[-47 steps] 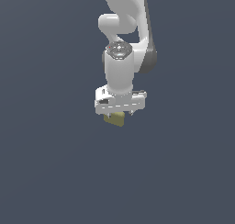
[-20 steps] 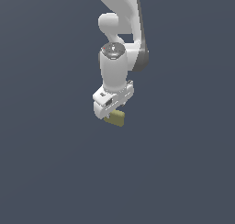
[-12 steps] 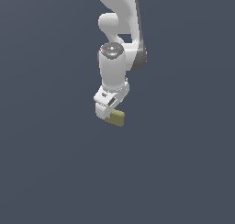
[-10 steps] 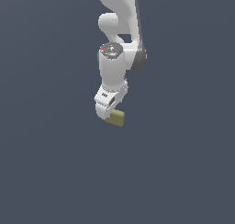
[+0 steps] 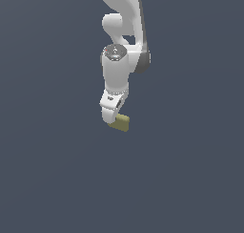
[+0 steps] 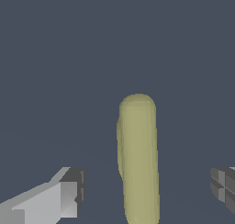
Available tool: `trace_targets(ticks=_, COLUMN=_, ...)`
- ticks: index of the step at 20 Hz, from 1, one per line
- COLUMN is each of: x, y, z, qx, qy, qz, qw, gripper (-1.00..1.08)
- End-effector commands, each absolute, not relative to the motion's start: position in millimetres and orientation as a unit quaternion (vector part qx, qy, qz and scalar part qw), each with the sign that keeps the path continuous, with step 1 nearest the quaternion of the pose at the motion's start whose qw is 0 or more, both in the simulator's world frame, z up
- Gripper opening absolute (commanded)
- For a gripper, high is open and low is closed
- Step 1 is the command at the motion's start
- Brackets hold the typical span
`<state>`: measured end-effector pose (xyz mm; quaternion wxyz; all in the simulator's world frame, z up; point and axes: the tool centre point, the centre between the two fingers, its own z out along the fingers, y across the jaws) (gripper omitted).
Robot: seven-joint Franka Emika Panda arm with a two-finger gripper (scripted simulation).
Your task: Pick up the object and move it to a goal position.
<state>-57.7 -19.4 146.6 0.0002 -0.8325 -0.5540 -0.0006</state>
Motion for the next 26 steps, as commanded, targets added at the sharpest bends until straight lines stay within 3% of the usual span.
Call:
trace_targets(ticks=1, x=-59, y=-20, z=146, qx=-0.826, qy=-0.564, qz=0.0, qw=0.0, gripper=1.0)
trace_targets(ticks=10, x=-60, y=-20, z=143, qx=-0.822, qy=-0.569, qz=0.0, qw=0.0, gripper=1.0)
trace_targets(ticks=25, x=-60, y=-20, z=96, qx=-0.821, qy=-0.571, qz=0.0, qw=0.0, gripper=1.0)
trace_targets(ticks=26, x=-60, y=-20, z=96, qx=-0.821, qy=-0.571, qz=0.0, qw=0.0, gripper=-1.0)
